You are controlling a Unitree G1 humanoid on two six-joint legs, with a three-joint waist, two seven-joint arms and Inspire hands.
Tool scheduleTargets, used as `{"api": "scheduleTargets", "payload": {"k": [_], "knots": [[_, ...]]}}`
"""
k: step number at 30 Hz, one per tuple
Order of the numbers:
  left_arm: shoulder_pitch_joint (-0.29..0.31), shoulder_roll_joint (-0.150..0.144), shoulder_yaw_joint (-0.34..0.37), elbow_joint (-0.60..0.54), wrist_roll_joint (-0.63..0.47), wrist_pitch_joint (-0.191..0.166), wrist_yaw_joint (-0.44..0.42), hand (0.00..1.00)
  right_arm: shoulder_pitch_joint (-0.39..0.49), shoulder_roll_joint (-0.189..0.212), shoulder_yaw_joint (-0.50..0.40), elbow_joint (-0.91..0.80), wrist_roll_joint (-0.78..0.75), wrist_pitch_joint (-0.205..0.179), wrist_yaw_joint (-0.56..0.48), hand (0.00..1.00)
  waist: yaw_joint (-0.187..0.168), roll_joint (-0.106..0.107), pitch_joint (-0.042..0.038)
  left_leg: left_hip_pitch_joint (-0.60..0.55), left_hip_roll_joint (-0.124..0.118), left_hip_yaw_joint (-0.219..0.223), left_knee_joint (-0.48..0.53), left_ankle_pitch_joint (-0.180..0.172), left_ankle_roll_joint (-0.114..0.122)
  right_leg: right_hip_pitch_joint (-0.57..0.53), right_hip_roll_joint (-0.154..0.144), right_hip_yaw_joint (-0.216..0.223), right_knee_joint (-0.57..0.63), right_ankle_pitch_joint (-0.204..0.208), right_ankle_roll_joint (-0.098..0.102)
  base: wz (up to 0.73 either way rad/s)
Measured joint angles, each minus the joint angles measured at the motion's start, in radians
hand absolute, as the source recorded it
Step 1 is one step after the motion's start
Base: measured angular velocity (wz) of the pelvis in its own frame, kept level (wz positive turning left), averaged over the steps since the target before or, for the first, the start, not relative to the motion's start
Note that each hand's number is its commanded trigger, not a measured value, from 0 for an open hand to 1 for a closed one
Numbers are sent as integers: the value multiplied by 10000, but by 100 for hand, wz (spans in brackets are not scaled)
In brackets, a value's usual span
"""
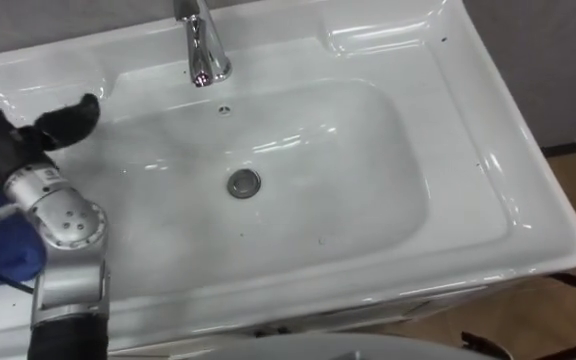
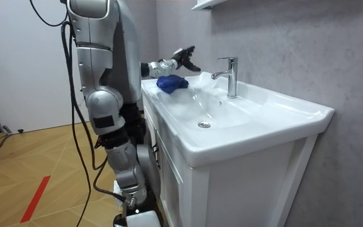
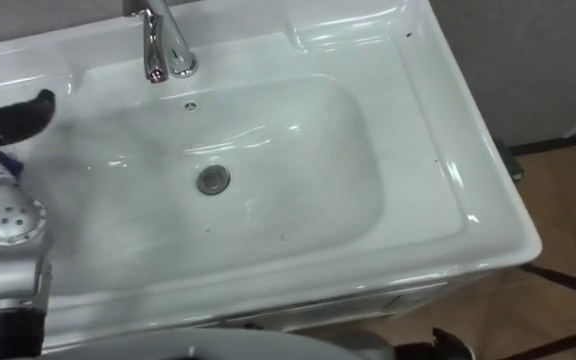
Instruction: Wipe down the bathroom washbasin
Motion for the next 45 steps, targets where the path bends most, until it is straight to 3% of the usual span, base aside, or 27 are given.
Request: {"api": "scheduleTargets", "payload": {"k": [2, 4, 9, 14, 18, 20, 24, 29, 32, 39, 45], "knots": [[-14, 33, 824, -32, 1, -280, 428, 0, 65, 1, 0, 64, 9, -2, -45, 0, 137, 11, -77, 27, 4, -30, 1, 1, 0, -6, 17, 25, 20, 6, -9, -5], [-20, 35, 1335, -34, -12, -298, 754, 0, 240, -7, 0, 48, 17, 1, -125, 0, 368, -2, -129, 42, 8, -70, 1, 0, 1, 10, 28, 28, 14, 18, -23, 0], [104, 50, 2237, -37, -718, -302, 1653, 0, 432, -30, 11, -43, 11, 97, -217, 0, 928, -38, -136, -5, 5, -217, -16, 0, 1, 36, 3, -128, 1, 14, -22, 10], [590, 77, 3330, 57, -2301, -350, 2347, 0, 507, -23, 6, -153, -453, 133, -417, 0, 1391, -88, -122, -26, -28, -320, -15, 0, 1, 11, -52, -274, 9, -54, 5, 8], [886, 70, 3659, 1255, -3104, -443, 2716, 0, 711, -52, 10, -297, -577, 164, -534, 0, 1683, -58, -148, -86, -129, -521, -8, 3, 4, 0, -155, -423, 72, -143, 101, 21], [1451, 71, 3743, 1830, -4277, -443, 2812, 0, 813, -16, 8, -439, -712, 267, -529, 0, 1855, -49, -165, -103, -175, -600, -6, 1, 5, 6, -203, -476, 82, -162, 134, 7], [2039, 44, 3589, 2610, -6009, -444, 2968, 0, 834, -82, 6, -532, -733, 452, -535, 0, 1893, -84, -172, -242, -261, -816, 7, 1, 6, 7, -320, -727, 38, -187, 212, 24], [2664, -90, 3170, 4830, -7971, -470, 2973, 0, 991, -84, 10, -807, -861, 689, -543, 0, 1879, -97, -173, -283, -348, -1017, 4, -1, 11, -2, -409, -814, 58, -213, 280, 6], [2744, -173, 2800, 5972, -9010, -468, 2926, 0, 975, -86, 12, -786, -1072, 787, -497, 0, 1879, -145, -172, -361, -379, -1019, 45, -3, 15, -29, -443, -859, 56, -225, 315, 7], [2865, -386, 2145, 7820, -8782, -442, 2310, 0, 887, -96, -44, -775, -1903, 792, -290, 0, 1764, -222, -138, -328, -390, -1001, 64, -21, 45, 48, -484, -962, 54, -205, 341, 2], [2888, -553, 326, 9689, -6723, -42, 899, 0, 777, -101, -31, -623, -1958, 752, -43, 0, 1238, -266, -124, -345, -384, -1007, 66, -46, 85, 74, -477, -977, 40, -217, 357, 5]]}}
